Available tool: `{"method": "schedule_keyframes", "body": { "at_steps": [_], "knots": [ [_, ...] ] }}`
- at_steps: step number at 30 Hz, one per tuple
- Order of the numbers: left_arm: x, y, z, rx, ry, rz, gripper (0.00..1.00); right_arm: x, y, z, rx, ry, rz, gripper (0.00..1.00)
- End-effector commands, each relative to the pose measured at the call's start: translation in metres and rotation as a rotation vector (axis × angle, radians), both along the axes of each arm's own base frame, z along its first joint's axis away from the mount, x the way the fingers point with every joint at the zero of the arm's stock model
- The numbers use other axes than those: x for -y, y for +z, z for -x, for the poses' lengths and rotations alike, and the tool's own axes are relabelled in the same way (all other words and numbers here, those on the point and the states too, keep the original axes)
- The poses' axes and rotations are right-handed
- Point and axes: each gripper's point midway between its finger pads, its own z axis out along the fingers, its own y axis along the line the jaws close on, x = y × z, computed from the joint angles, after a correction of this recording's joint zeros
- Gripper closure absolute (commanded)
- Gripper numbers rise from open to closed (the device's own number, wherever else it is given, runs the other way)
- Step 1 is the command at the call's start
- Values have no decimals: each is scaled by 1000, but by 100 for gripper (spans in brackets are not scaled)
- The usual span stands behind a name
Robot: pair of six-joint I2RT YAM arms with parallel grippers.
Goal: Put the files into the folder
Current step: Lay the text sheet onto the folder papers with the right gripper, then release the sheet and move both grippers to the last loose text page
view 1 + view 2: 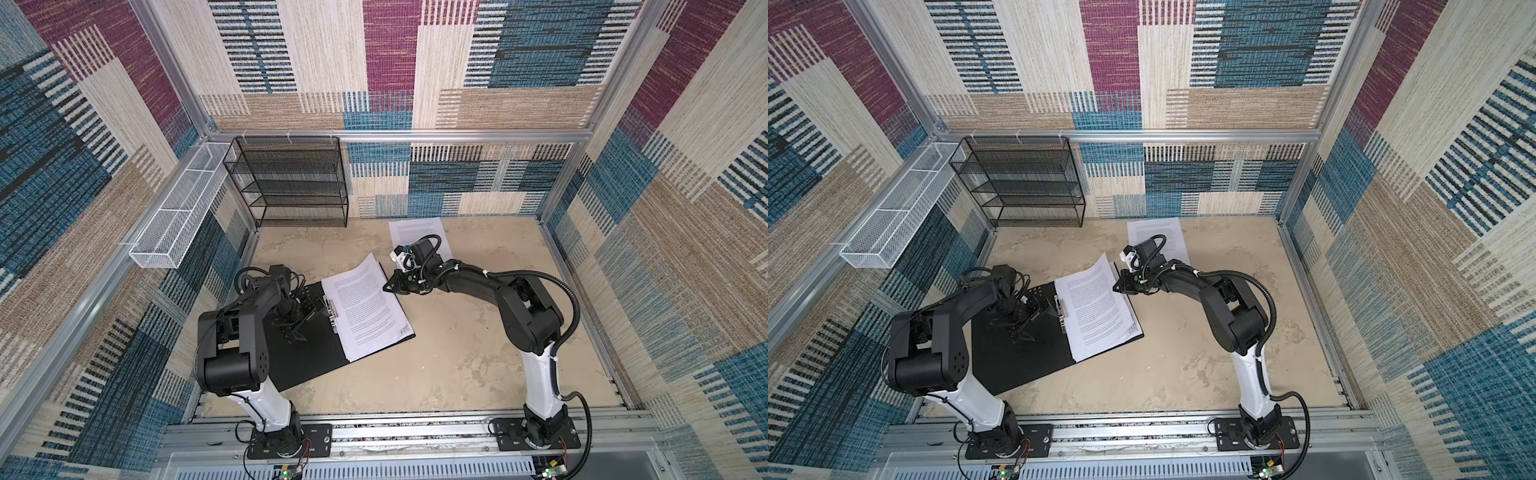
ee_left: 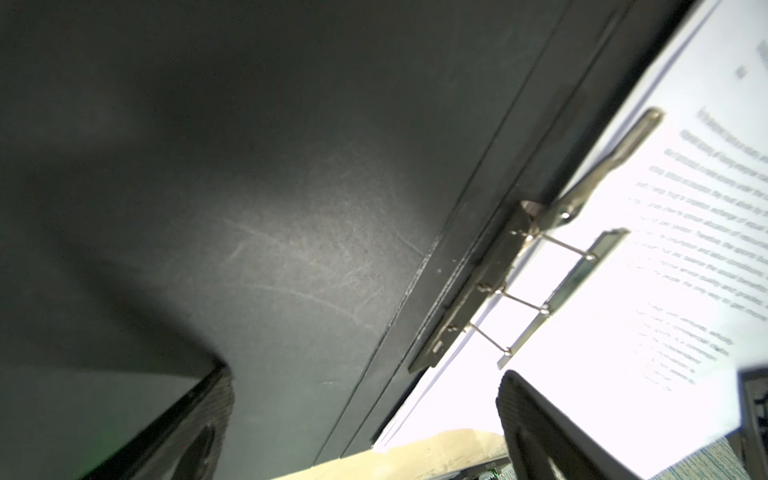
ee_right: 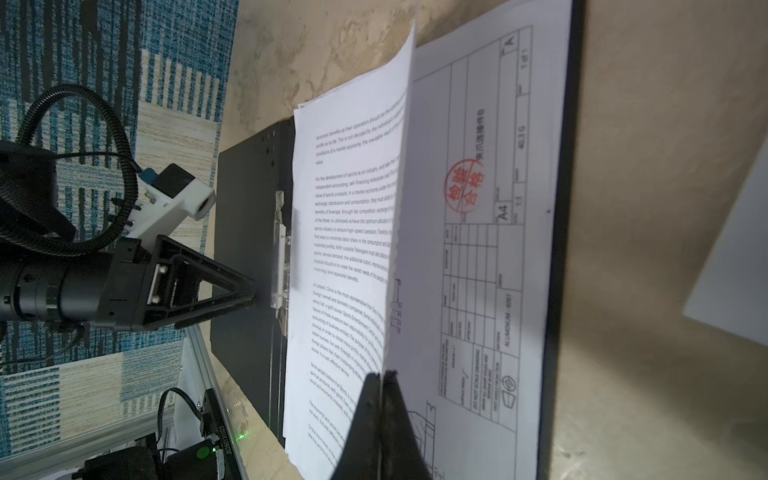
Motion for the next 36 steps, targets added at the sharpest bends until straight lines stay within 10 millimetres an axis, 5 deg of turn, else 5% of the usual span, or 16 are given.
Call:
{"method": "schedule_keyframes", "body": {
  "at_steps": [1,15,30,36],
  "knots": [
    [0,-4,1,-5,-9,0,1,-4,0,0,12,13,-13,100],
    [0,-5,0,-5,-8,4,1,-6,-7,8,-15,6,-12,99],
    [2,8,-5,28,-14,15,1,15,6,-2,24,-100,106,43],
    [0,24,-10,62,-16,17,1,40,14,-18,95,-185,239,33]
  ]
}}
